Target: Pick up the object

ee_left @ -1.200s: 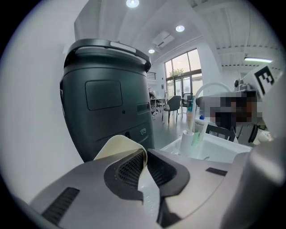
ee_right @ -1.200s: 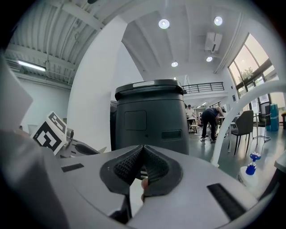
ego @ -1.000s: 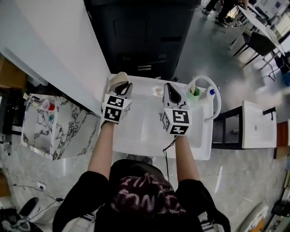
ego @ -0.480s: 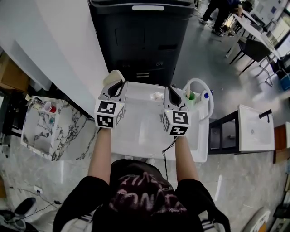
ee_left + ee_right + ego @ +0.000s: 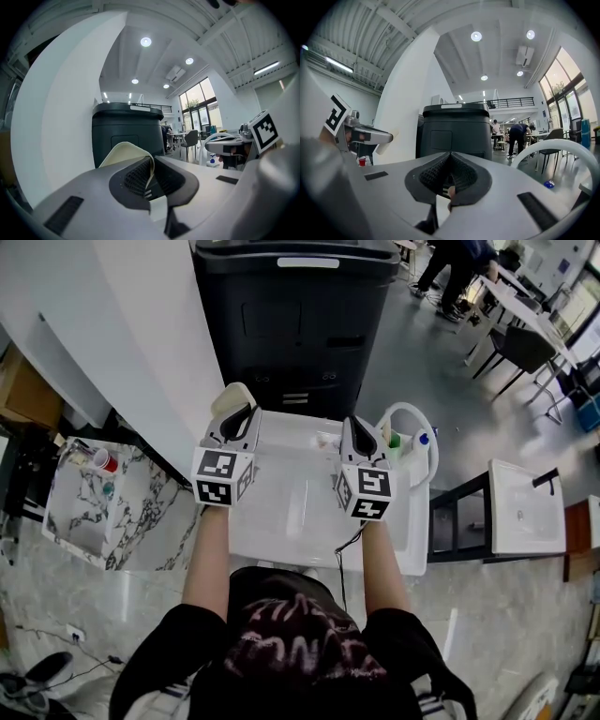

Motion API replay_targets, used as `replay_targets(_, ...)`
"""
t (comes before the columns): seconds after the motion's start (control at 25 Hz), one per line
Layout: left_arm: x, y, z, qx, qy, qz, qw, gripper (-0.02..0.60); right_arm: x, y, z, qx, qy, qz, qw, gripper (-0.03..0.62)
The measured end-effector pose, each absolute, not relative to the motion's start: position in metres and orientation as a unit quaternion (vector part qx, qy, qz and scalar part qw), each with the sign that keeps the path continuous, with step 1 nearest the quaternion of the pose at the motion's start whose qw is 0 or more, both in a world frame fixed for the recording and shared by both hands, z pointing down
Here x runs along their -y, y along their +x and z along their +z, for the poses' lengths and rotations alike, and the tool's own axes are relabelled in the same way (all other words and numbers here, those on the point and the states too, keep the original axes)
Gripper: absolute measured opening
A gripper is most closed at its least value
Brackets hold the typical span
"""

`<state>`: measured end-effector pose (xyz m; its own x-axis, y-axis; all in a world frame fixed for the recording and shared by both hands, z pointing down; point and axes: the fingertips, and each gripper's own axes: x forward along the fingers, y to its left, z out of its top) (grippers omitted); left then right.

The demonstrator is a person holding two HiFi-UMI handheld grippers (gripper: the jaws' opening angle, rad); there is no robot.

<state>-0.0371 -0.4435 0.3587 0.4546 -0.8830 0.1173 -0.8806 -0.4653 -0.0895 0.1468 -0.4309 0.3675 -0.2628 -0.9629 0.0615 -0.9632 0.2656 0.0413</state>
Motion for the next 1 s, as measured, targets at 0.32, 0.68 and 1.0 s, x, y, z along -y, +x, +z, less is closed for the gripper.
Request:
replay_targets(0.32, 0.442, -0.041, 0.356, -0.52, -0.852, -0.066, 0.008, 0.038, 0.431, 0.148, 0.364, 0.795, 0.606, 0.001, 0.036, 0.015)
replay_targets(0.68, 0.441, -0.045, 0.355, -0.523, -0.849, -0.071, 0.016, 0.038, 0.432, 0.146, 0.36, 0.797, 0.603, -0.005, 0.035, 0.015)
replay_targets(1.0, 0.439, -0.041, 0.348, -0.521, -0.851, -0.068, 0.024, 0.038, 0.432, 0.148, 0.358, 0.798, 0.602, -0.008, 0.033, 0.015)
